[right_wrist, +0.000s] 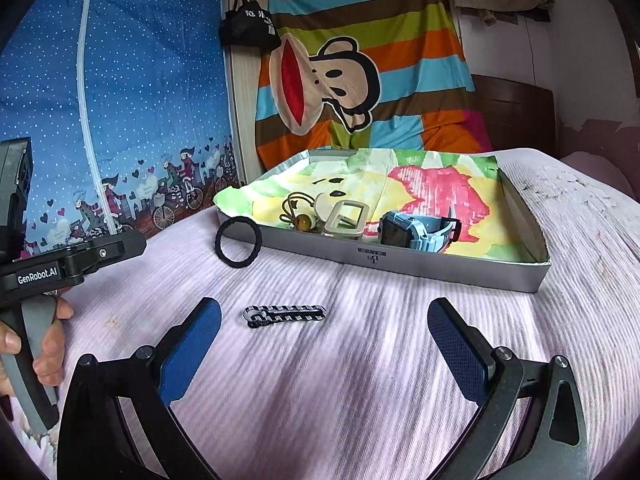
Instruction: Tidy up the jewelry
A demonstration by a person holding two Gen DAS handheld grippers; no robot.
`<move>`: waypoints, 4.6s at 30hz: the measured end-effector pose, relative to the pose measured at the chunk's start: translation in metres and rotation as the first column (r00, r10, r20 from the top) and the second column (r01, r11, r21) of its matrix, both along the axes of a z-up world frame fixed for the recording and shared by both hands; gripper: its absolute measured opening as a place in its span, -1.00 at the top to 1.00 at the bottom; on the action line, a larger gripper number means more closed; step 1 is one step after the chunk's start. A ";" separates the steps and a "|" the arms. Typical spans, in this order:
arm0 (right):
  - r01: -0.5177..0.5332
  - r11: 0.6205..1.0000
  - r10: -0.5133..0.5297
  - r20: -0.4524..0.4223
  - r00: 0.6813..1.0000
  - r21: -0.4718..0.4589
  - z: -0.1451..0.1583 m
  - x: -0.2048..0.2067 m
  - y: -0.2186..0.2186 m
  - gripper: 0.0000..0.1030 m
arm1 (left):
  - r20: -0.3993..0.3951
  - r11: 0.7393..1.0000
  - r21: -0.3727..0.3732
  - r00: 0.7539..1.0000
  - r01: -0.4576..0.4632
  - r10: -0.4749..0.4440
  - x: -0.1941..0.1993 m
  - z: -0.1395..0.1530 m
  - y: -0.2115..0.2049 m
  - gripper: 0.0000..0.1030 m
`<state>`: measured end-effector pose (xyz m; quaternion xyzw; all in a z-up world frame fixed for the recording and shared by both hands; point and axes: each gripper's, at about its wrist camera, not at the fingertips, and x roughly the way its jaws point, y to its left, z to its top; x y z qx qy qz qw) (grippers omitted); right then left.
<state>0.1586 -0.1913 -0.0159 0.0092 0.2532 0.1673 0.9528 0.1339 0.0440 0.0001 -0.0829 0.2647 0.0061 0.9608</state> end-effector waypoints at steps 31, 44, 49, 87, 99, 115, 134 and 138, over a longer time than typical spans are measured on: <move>-0.170 0.985 0.166 -0.143 0.976 -0.018 -0.035 0.046 0.038 -0.08 | -0.101 0.973 -0.165 0.978 0.162 -0.181 0.087 -0.032 -0.007 0.46; -0.171 0.985 0.167 -0.134 0.977 -0.017 -0.035 0.046 0.038 -0.06 | -0.064 0.966 -0.210 0.984 0.150 -0.166 0.076 -0.041 -0.005 0.88; -0.170 0.985 0.167 -0.131 0.977 -0.012 -0.035 0.045 0.037 -0.06 | -0.042 0.966 -0.210 0.986 0.150 -0.162 0.071 -0.040 -0.006 0.89; 0.128 0.991 -0.132 0.118 0.984 0.044 0.029 0.086 -0.054 -0.06 | 0.058 0.994 -0.074 0.995 0.081 -0.077 0.105 0.025 -0.055 0.89; 0.192 0.977 -0.193 0.002 0.981 0.092 0.000 0.116 -0.070 -0.06 | -0.027 0.993 -0.112 0.999 0.028 -0.031 0.138 0.002 -0.058 0.89; 0.185 0.977 -0.180 -0.055 0.982 0.109 -0.020 0.126 -0.068 -0.06 | -0.030 0.995 -0.084 0.998 0.050 -0.053 0.143 -0.003 -0.070 0.89; 0.187 0.974 -0.184 -0.036 0.982 0.126 -0.019 0.122 -0.071 -0.29 | -0.008 0.995 -0.102 1.000 0.022 -0.023 0.135 -0.003 -0.065 0.18; 0.184 0.976 -0.186 0.010 0.982 0.121 -0.012 0.113 -0.069 -0.40 | 0.018 0.994 -0.108 1.000 0.012 -0.010 0.126 0.001 -0.061 -0.09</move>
